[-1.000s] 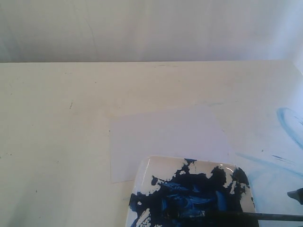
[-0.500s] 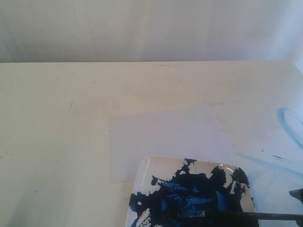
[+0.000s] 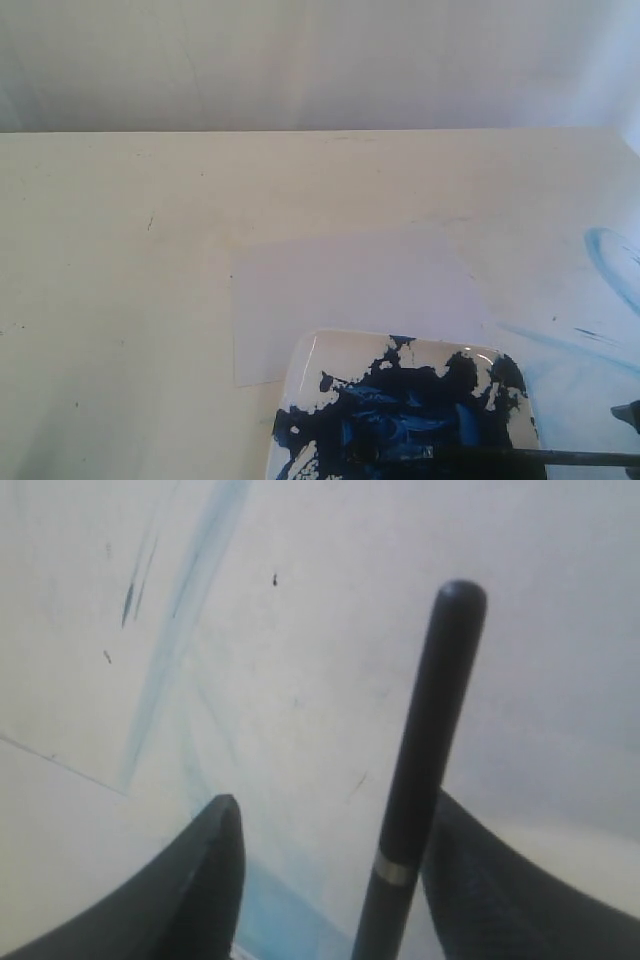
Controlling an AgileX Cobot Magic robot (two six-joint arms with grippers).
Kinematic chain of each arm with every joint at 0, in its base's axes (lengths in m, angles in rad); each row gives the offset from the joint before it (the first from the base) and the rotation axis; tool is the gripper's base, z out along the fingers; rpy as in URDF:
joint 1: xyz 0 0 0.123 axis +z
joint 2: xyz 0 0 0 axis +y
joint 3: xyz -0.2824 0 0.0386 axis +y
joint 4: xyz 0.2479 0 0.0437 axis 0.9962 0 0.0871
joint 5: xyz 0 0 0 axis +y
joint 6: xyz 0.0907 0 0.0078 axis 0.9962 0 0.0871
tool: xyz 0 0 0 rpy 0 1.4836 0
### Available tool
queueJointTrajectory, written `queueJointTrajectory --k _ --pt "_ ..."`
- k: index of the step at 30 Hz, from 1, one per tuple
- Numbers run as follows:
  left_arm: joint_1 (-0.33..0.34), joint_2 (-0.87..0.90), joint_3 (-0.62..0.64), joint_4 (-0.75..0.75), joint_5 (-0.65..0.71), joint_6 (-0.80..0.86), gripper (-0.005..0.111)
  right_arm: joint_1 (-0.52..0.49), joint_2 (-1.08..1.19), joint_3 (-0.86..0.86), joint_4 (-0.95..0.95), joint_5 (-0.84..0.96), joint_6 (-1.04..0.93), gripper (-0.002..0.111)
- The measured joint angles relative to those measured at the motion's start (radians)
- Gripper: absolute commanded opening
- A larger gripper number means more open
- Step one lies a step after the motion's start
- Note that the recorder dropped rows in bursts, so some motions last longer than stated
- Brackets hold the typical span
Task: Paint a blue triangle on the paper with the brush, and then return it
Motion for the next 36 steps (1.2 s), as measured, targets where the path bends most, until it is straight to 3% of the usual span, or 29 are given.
queueJointTrajectory --k 36 --pt "0.0 0.0 0.0 0.0 0.0 0.0 0.0 0.0 0.004 0.0 0.013 -0.013 0.0 0.045"
